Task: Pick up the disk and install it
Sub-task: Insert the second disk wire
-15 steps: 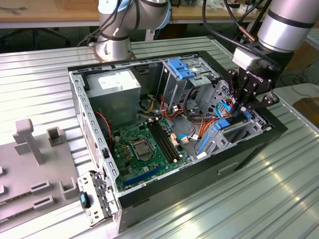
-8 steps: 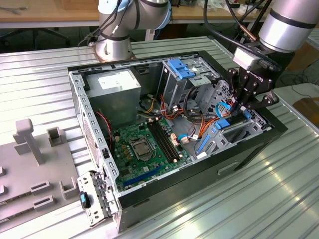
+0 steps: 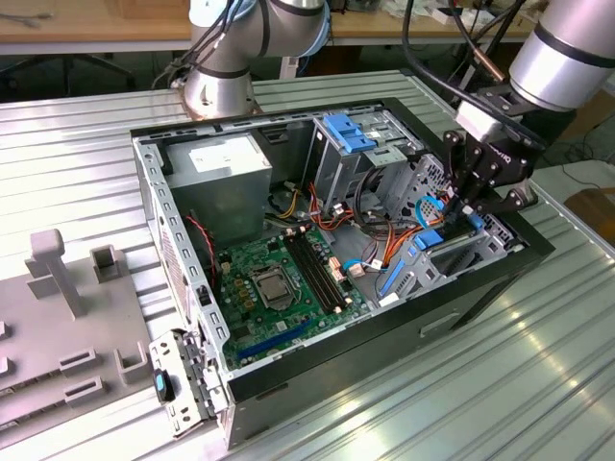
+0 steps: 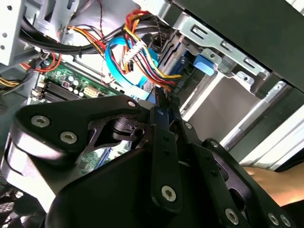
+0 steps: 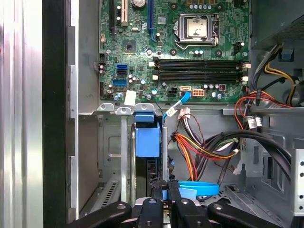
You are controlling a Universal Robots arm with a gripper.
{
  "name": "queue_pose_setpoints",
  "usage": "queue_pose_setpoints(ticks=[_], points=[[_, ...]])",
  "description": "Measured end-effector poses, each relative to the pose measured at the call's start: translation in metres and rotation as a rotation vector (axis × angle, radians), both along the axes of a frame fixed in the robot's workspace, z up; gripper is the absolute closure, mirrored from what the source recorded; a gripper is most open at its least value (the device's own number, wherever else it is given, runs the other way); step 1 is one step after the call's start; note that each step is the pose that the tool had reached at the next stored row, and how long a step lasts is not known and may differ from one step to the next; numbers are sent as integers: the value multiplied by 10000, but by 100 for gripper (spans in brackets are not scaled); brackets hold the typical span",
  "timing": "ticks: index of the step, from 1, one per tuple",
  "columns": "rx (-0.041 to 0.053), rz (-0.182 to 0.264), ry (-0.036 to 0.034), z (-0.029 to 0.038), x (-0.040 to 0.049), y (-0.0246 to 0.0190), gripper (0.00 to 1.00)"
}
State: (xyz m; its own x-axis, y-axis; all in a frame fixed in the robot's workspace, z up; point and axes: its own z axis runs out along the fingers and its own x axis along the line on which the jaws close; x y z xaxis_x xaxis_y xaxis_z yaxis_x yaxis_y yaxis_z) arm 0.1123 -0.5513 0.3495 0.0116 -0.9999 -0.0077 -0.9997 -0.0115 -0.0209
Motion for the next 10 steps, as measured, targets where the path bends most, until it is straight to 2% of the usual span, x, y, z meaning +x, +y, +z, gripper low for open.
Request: queue_pose_setpoints(ticks=[1,3,10], points=[[12,-1,0,0,0,-30,83],[13,-3,0,-1,0,-56,83],[28,-4,0,-21,1,-63,83]])
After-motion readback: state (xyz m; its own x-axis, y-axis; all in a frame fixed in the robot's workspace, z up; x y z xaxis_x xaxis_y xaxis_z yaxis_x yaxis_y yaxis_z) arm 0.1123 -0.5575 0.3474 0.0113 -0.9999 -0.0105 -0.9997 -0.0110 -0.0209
